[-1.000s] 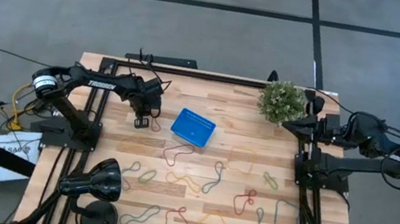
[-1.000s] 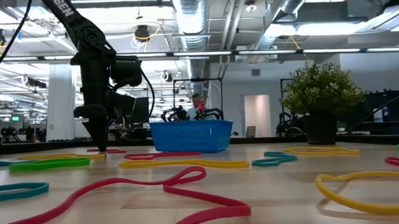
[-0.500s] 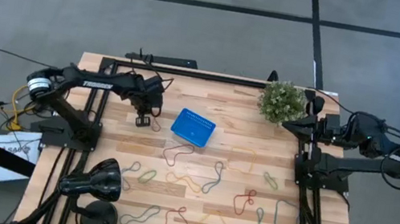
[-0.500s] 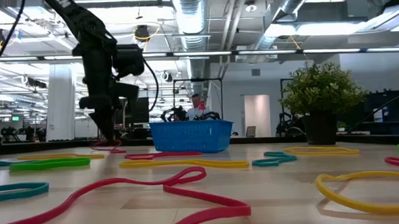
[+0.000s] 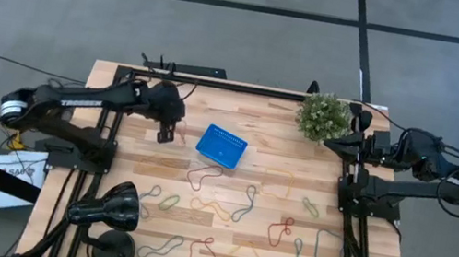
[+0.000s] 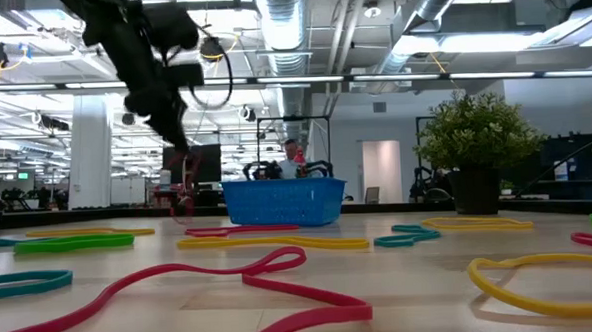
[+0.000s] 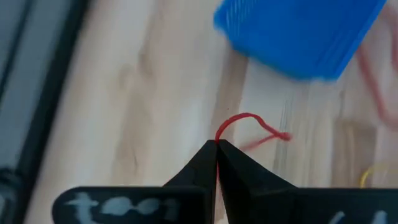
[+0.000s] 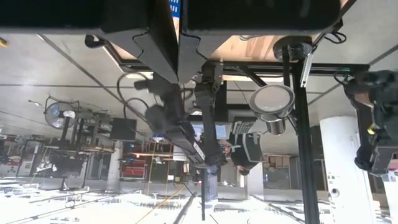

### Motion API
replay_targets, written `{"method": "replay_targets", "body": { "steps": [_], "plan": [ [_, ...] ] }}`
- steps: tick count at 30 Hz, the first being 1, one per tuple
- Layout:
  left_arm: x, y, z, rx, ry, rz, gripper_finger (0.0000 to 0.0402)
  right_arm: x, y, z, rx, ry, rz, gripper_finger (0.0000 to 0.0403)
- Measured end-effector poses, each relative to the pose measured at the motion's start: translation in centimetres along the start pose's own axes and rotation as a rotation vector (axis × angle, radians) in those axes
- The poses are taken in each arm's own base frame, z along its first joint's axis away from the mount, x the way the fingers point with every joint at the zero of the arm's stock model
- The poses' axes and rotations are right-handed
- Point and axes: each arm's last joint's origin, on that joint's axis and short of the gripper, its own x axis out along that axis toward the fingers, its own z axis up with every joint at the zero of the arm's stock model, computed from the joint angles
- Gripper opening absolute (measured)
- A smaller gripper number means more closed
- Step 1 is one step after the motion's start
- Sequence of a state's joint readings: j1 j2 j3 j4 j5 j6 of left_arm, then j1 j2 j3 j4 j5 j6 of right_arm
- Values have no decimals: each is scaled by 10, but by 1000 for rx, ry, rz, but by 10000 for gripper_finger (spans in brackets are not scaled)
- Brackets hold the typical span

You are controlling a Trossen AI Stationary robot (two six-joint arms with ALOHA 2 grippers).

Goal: Pick and place items into bin
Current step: Put the red rubber band into the blue bin

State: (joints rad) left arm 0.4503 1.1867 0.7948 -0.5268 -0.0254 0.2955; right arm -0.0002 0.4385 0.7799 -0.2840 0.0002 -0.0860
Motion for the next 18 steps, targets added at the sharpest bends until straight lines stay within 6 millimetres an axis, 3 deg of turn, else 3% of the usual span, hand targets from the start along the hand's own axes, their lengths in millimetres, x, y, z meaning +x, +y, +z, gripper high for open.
{"method": "replay_targets", "body": {
  "steps": [9, 18],
  "plan": [
    [-36, -6, 19, 19, -290, 53, 0, 0, 0, 0, 0, 0, 0, 0],
    [-53, -16, 40, 52, -542, 62, 0, 0, 0, 0, 0, 0, 0, 0]
  ]
}}
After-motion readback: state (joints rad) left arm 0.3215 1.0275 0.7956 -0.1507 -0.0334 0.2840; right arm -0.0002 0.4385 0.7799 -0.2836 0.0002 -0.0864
